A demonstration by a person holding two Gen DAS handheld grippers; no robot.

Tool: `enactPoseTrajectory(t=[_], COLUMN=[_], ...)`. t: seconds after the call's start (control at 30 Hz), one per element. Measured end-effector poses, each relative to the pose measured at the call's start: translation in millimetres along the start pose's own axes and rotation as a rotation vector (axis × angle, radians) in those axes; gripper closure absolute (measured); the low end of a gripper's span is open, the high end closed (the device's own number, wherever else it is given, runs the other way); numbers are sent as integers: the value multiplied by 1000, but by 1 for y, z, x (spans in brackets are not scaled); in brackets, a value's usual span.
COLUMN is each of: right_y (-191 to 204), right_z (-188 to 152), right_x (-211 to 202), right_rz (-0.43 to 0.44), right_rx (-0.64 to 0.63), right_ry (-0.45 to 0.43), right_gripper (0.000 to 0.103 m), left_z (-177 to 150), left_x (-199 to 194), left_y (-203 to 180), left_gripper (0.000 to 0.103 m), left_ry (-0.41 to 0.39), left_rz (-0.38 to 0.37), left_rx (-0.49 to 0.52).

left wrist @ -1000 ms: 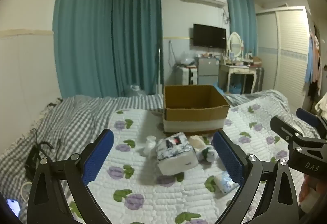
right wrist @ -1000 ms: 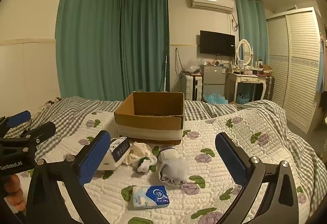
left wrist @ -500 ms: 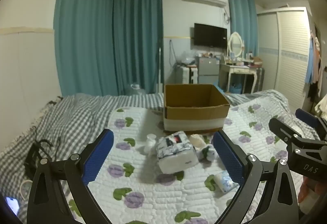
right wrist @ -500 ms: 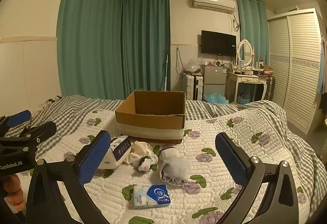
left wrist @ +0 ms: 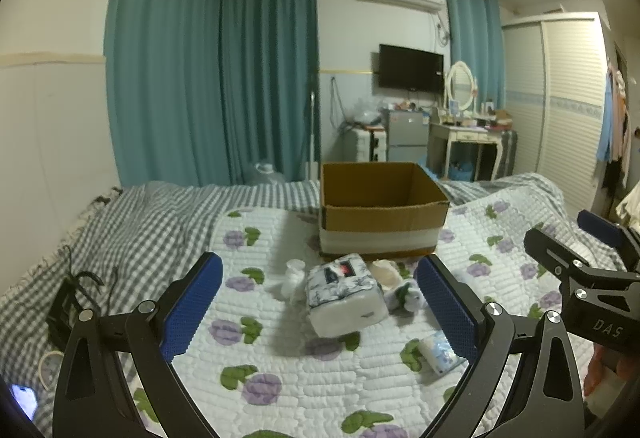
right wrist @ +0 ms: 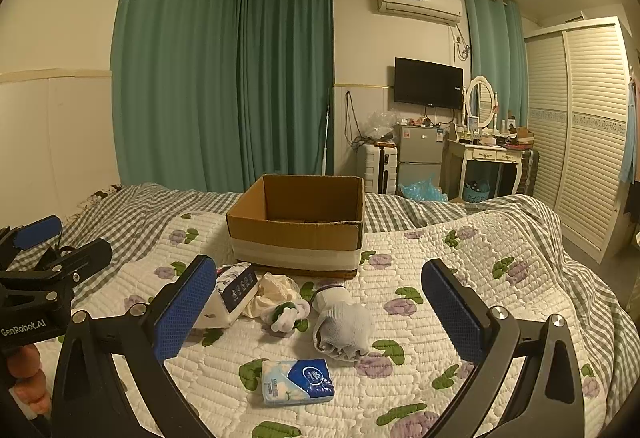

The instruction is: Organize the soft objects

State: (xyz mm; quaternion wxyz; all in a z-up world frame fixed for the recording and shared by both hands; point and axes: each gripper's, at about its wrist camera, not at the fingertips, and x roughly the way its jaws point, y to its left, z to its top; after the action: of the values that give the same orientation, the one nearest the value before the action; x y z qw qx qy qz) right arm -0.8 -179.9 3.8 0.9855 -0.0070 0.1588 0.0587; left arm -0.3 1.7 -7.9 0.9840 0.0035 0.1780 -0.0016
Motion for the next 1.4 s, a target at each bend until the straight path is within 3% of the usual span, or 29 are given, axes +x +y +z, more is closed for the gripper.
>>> enactPoseTrajectory(t=[1.4], right_y=[1], right_z=[-3], right_x=[1], right_rz=[-2], right_rx=[-3], right_ry=[10], right_gripper=[0], left_z=[-8], left_x=[1], left_y=[1], left_gripper=[4], left_ry=[7], left_rz=[3], left_rx=[2])
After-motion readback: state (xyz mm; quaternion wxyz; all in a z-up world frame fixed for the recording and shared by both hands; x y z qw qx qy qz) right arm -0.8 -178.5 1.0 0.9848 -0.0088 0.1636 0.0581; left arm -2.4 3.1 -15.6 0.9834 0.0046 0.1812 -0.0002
